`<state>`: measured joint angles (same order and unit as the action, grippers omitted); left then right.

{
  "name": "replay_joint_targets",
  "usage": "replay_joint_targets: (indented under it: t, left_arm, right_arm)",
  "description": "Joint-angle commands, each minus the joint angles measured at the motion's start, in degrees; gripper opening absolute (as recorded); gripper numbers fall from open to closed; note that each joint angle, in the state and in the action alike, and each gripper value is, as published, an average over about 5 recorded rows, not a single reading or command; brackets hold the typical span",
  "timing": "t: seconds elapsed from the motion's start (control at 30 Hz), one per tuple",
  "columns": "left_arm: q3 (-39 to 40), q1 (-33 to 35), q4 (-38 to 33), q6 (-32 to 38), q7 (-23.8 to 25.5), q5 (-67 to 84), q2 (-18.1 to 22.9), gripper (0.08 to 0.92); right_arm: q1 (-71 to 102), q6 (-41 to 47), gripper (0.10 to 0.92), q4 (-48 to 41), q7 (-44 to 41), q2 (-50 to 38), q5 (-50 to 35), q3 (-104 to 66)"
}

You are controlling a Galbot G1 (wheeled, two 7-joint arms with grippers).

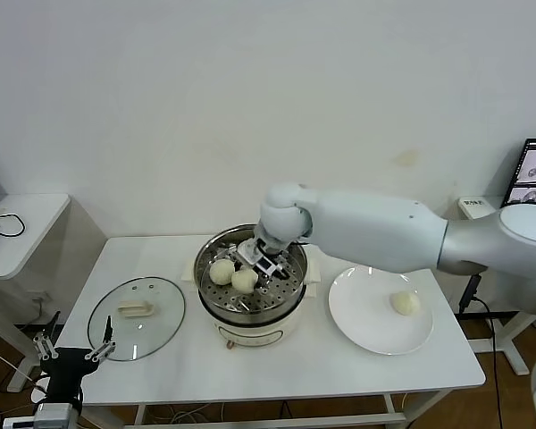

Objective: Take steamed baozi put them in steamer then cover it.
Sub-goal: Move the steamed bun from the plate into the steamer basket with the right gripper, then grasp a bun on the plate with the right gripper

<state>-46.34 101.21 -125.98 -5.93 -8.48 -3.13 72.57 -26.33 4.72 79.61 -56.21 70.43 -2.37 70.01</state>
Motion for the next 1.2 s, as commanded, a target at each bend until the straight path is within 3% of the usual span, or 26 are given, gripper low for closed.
replay_joint_targets:
  t: [0.03, 0.4, 0.73, 0.83, 1.2]
  left_arm:
    - [-0.2, 0.3, -0.3, 0.2, -0.1, -0.1, 0.1, 0.823]
    - [-0.2, 0.4, -0.2, 0.3, -0.1, -0.1, 0.1, 0.823]
    - [-0.3, 0.3, -0.2, 0.2, -0.1, -0.2, -0.1, 0.823]
    - [-0.3, 0.1, 0.0, 0.3, -0.1, -0.2, -0.3, 0.823]
    - [-1.4, -0.4, 0.1, 0.0, 0.4, 0.0, -2.6, 0.823]
  right_arm:
    - [1.2, -6.6, 0.584, 0.5, 0.9, 2.2, 4.9, 2.3]
    - [1.0, -7.8, 0.596, 2.2, -0.7, 1.3, 4.8, 3.0]
    - [-1.5, -8.1, 0.804, 2.0, -1.2, -0.2, 4.0, 0.7]
    - [-2.9, -7.3, 0.82, 1.8, -1.8, -1.9, 3.3, -0.9]
    - [-5.8, 6.9, 0.823, 3.8, -5.3, -17.7, -0.5, -8.3]
